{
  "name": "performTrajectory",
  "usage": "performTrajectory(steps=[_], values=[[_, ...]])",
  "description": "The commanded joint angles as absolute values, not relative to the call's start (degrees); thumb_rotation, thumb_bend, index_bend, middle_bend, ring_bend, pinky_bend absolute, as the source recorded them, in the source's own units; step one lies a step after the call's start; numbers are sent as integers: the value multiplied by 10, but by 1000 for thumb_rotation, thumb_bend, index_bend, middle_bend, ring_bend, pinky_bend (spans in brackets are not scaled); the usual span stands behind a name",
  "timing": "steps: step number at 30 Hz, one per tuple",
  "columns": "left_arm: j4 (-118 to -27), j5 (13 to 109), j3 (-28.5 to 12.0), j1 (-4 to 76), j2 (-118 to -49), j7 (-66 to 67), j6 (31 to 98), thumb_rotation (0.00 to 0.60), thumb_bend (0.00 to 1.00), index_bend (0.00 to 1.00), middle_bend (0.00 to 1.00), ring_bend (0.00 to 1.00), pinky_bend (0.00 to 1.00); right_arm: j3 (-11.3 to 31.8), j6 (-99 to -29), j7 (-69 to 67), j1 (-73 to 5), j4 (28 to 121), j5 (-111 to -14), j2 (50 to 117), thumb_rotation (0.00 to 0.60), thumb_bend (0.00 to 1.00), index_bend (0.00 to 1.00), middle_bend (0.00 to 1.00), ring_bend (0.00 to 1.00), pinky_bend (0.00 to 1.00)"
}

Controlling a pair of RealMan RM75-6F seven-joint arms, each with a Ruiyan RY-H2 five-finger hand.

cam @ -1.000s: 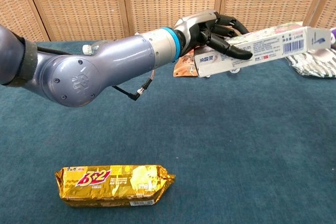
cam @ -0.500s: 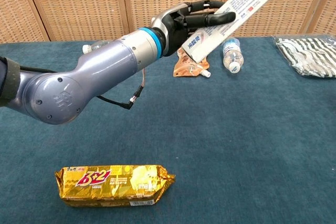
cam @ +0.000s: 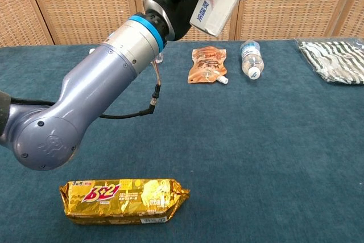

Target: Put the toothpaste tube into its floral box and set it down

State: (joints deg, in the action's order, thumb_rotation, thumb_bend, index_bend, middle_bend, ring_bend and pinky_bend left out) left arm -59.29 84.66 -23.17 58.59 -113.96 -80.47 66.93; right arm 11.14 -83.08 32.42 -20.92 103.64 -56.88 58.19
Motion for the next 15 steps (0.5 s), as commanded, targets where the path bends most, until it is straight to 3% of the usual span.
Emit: performTrajectory(steps=[1, 8, 12, 15], values=[[-593, 853, -224, 587, -1134, -776, 673, 600, 191, 577, 526, 444, 407, 112, -829, 323, -208, 1035, -571, 583, 600, 84, 33, 0, 10, 0], [-546, 869, -193, 610, -1110, -627, 633, 600, 192, 577, 526, 444, 407, 117, -827, 319, -207, 1042, -578, 579, 600, 84, 33, 0, 10, 0], [-517, 875, -148, 633, -1057, -468, 528, 600, 191, 577, 526, 444, 407, 119, -830, 317, -205, 1051, -586, 575, 600, 84, 33, 0, 10, 0], [-514, 843, -143, 633, -1043, -380, 475, 600, 191, 577, 527, 444, 407, 119, -828, 314, -203, 1054, -588, 574, 600, 84, 33, 0, 11, 0]])
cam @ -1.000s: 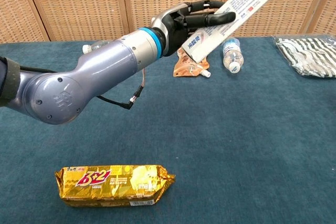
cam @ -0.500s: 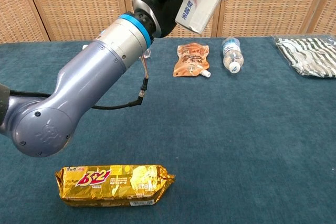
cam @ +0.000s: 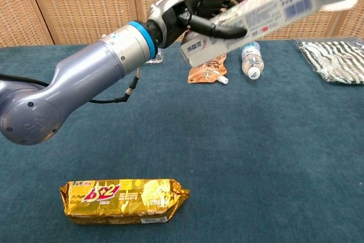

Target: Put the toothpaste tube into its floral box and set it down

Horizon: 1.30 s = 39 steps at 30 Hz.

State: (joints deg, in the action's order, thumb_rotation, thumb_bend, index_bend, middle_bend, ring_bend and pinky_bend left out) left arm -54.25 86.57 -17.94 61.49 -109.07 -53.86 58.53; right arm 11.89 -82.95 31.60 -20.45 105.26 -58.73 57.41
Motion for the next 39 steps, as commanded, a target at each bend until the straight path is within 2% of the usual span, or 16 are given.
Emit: performTrajectory(steps=[1, 9, 14, 15, 17, 18, 19, 20, 21, 22, 23, 24, 31, 36, 39], values=[[-514, 833, -140, 631, -1039, -361, 460, 600, 191, 577, 527, 444, 407, 119, -827, 313, -203, 1053, -588, 574, 600, 84, 33, 0, 10, 0], [-463, 787, -122, 611, -1053, -309, 404, 600, 191, 577, 527, 444, 407, 116, -812, 305, -203, 1044, -585, 580, 600, 85, 33, 0, 10, 0], [-426, 784, -111, 601, -1075, -318, 400, 600, 191, 577, 527, 444, 407, 114, -805, 303, -204, 1037, -589, 587, 600, 85, 33, 0, 11, 0], [-417, 786, -109, 599, -1080, -322, 400, 600, 192, 577, 523, 439, 401, 114, -804, 303, -204, 1036, -589, 588, 600, 85, 33, 0, 11, 0], [-405, 788, -106, 597, -1087, -328, 402, 600, 192, 563, 452, 365, 350, 113, -802, 304, -205, 1035, -590, 591, 600, 83, 33, 0, 11, 0], [-400, 790, -104, 596, -1090, -331, 401, 600, 192, 502, 341, 262, 280, 113, -801, 304, -205, 1034, -591, 592, 600, 83, 33, 0, 11, 0], [-396, 791, -101, 596, -1091, -334, 397, 600, 191, 392, 197, 142, 188, 113, -801, 304, -205, 1033, -591, 593, 600, 83, 33, 0, 11, 0], [-393, 792, -99, 596, -1092, -337, 392, 600, 190, 294, 114, 76, 123, 113, -801, 304, -205, 1033, -592, 594, 600, 84, 33, 0, 10, 0], [-390, 792, -96, 596, -1092, -337, 385, 600, 190, 151, 31, 17, 50, 113, -800, 304, -205, 1032, -592, 594, 600, 84, 33, 0, 10, 0], [-389, 792, -95, 597, -1091, -337, 380, 600, 189, 67, 2, 0, 14, 113, -800, 304, -204, 1032, -593, 595, 600, 84, 33, 0, 10, 0], [-389, 791, -95, 597, -1090, -337, 376, 600, 189, 12, 0, 0, 0, 113, -801, 303, -204, 1031, -593, 595, 600, 84, 33, 0, 11, 0], [-391, 790, -96, 597, -1089, -338, 374, 600, 188, 0, 0, 0, 0, 113, -801, 303, -204, 1031, -594, 595, 600, 84, 33, 0, 11, 0], [-439, 789, -106, 582, -1051, -331, 406, 600, 187, 0, 0, 0, 0, 112, -804, 295, -198, 1036, -602, 594, 600, 85, 33, 0, 11, 0], [-539, 800, -111, 545, -966, -296, 483, 600, 187, 0, 0, 0, 0, 104, -810, 269, -187, 1042, -629, 592, 600, 63, 33, 2, 10, 0], [-600, 803, -106, 520, -909, -260, 513, 600, 158, 0, 0, 0, 0, 96, -814, 237, -179, 1039, -665, 592, 600, 13, 33, 21, 13, 0]])
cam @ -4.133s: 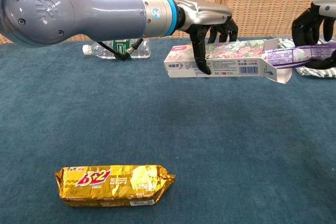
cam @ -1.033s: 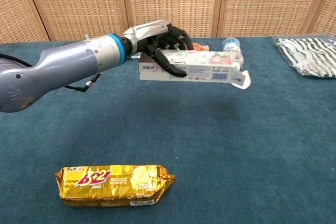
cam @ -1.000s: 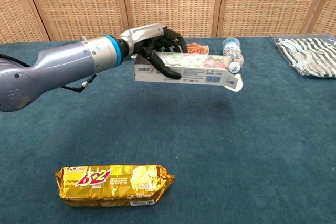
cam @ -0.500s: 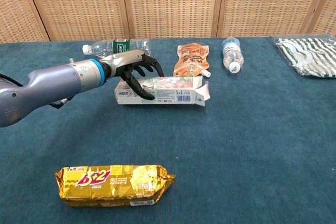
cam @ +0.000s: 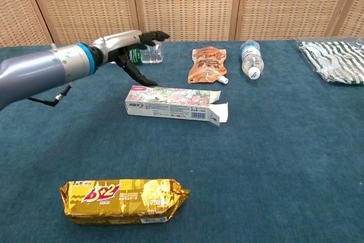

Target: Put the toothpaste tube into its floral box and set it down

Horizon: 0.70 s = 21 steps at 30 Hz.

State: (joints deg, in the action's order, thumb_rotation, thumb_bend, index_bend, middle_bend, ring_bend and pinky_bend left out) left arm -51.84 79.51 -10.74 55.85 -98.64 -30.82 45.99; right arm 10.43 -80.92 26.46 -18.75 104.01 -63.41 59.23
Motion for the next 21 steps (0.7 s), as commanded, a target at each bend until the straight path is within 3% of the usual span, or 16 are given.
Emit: performTrajectory(steps=[1, 9, 16, 21], values=[[-618, 804, -102, 511, -890, -247, 521, 600, 142, 0, 0, 0, 0, 91, -817, 224, -176, 1037, -681, 593, 600, 1, 33, 29, 14, 0], [-790, 781, -67, 378, -735, -117, 653, 600, 116, 0, 0, 0, 0, 42, -847, 108, -149, 975, -832, 621, 600, 0, 33, 47, 19, 0], [-857, 802, -19, 253, -679, -112, 786, 600, 117, 0, 0, 0, 0, 14, -881, 89, -119, 935, -886, 665, 600, 0, 33, 28, 19, 0], [-882, 814, 17, 187, -654, -114, 835, 600, 116, 0, 0, 0, 0, -1, -895, 72, -101, 911, -907, 685, 600, 0, 33, 17, 19, 0]])
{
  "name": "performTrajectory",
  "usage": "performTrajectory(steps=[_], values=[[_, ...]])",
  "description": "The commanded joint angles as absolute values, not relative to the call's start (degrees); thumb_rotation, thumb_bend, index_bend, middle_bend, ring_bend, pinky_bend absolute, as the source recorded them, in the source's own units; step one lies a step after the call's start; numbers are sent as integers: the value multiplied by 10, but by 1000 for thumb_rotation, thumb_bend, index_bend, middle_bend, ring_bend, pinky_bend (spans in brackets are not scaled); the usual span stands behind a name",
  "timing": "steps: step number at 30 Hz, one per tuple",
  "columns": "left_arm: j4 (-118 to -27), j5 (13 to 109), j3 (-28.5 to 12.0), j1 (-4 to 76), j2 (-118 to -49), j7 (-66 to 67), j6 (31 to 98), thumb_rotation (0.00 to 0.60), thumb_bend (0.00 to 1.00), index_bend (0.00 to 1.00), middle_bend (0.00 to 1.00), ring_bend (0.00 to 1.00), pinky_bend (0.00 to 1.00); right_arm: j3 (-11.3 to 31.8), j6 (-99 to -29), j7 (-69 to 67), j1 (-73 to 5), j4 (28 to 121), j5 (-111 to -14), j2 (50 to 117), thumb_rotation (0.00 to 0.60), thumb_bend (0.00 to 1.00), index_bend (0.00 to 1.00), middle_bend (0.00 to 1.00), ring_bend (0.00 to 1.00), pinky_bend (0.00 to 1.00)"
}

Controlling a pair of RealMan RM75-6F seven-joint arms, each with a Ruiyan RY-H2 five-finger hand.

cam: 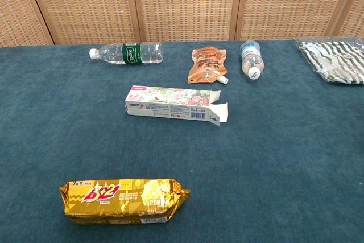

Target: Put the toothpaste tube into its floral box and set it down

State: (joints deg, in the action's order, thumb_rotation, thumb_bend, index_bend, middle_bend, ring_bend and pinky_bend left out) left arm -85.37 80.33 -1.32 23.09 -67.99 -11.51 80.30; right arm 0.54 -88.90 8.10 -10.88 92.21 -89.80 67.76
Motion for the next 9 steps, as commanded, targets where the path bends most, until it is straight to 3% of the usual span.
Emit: performTrajectory(steps=[1, 9], values=[[-894, 814, 23, 176, -644, -107, 840, 600, 117, 0, 0, 0, 0, -3, -899, 67, -98, 903, -912, 688, 600, 0, 33, 16, 19, 0], [-975, 830, 52, 111, -593, -58, 888, 600, 119, 0, 0, 0, 0, -7, -953, 41, -74, 813, -954, 715, 600, 0, 33, 15, 19, 0]])
